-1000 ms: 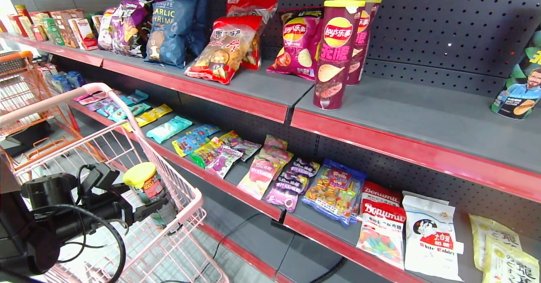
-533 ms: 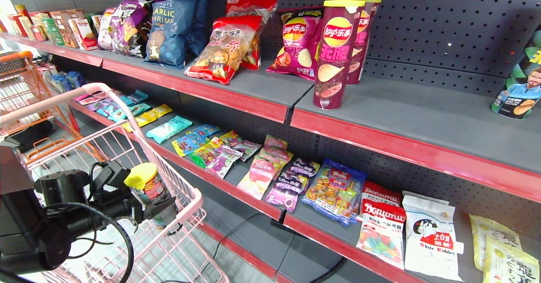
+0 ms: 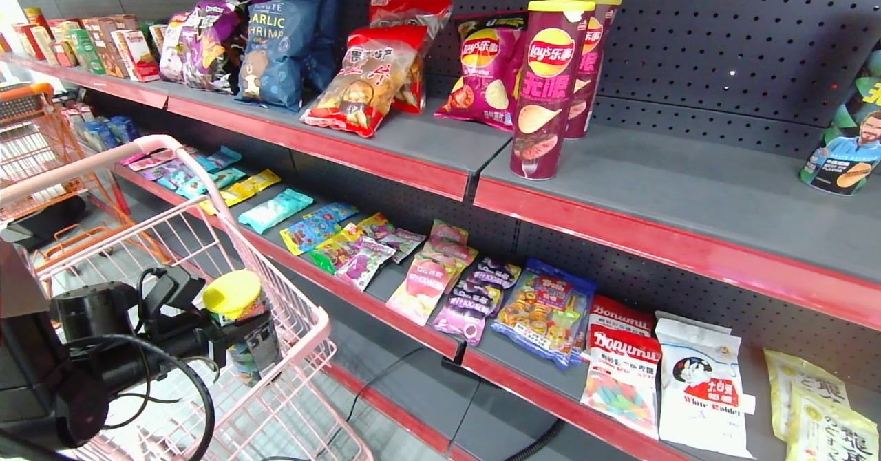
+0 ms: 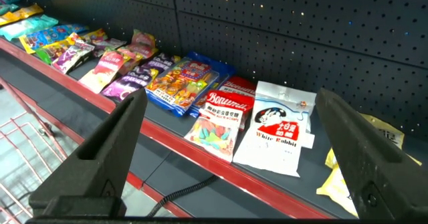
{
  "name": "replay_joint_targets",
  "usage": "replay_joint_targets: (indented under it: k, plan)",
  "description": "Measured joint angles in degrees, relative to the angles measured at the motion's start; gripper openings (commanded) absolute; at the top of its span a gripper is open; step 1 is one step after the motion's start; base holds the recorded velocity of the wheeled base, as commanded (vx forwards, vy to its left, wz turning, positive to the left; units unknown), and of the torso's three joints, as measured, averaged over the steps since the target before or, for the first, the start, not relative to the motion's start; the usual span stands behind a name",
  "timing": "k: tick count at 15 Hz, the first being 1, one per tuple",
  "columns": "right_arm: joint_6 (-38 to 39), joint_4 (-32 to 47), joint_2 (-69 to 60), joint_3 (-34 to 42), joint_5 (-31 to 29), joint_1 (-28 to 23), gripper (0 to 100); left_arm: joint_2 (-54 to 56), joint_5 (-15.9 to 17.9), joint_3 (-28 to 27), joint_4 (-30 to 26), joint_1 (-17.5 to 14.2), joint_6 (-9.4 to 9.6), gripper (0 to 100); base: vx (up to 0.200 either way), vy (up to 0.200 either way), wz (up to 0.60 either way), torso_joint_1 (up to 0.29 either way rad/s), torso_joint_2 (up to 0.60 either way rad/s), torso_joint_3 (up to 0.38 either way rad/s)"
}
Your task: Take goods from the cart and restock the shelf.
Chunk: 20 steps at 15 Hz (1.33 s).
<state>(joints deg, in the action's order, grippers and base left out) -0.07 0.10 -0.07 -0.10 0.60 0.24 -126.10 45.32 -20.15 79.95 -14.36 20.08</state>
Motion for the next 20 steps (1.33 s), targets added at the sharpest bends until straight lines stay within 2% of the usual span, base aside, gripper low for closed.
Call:
replay_joint_targets:
  k: [2,7,10,11,13,15,17,18,19,20]
  plan:
    - [0.0,0.0,0.0,0.0,0.0,0.0,100,0.8,-0.8,1.9,1.9,-1.2,-1.3,0,0.0,0.0,0.0,0.0,0.0,0.0]
    - [-0.1,0.0,0.0,0.0,0.0,0.0,100,13.3,-3.9,8.7,3.0,-1.7,-10.51,0,0.0,0.0,0.0,0.0,0.0,0.0]
    - [-0.1,0.0,0.0,0.0,0.0,0.0,100,26.0,-6.1,11.2,-1.6,-1.5,-16.86,0,0.0,0.0,0.0,0.0,0.0,0.0]
    - [-0.1,0.0,0.0,0.0,0.1,0.0,100,29.5,-6.4,11.6,-3.6,-1.3,-18.01,0,0.0,0.0,0.0,0.0,0.0,0.0]
    - [-0.1,0.0,0.0,0.0,0.4,0.0,100,38.5,-6.5,11.8,-11.7,-0.7,-19.08,0,0.0,0.0,0.0,0.0,0.0,0.0]
    - [0.0,0.0,0.0,0.0,0.5,0.0,100,48.7,-6.3,11.1,-23.8,1.0,-19.64,0,0.0,0.0,0.0,0.0,0.0,0.0]
    - [0.0,0.0,0.0,0.0,0.5,0.0,100,59.8,-6.5,8.6,-44.3,3.4,-19.76,0,0.0,0.0,0.0,0.0,0.0,0.0]
    - [0.0,0.0,0.0,0.0,0.5,0.0,100,64.4,-8.0,6.2,-54.1,4.4,-19.43,0,0.0,0.0,0.0,0.0,0.0,0.0]
    - [0.0,0.0,0.0,0.0,0.5,0.0,100,68.4,-11.8,3.5,-59.6,5.2,-18.88,0,0.0,0.0,0.0,0.0,0.0,0.0]
    - [-0.1,0.0,0.0,0.0,0.5,0.0,100,71.1,-16.2,1.9,-60.7,5.7,-18.58,0,0.0,0.0,0.0,0.0,0.0,0.0]
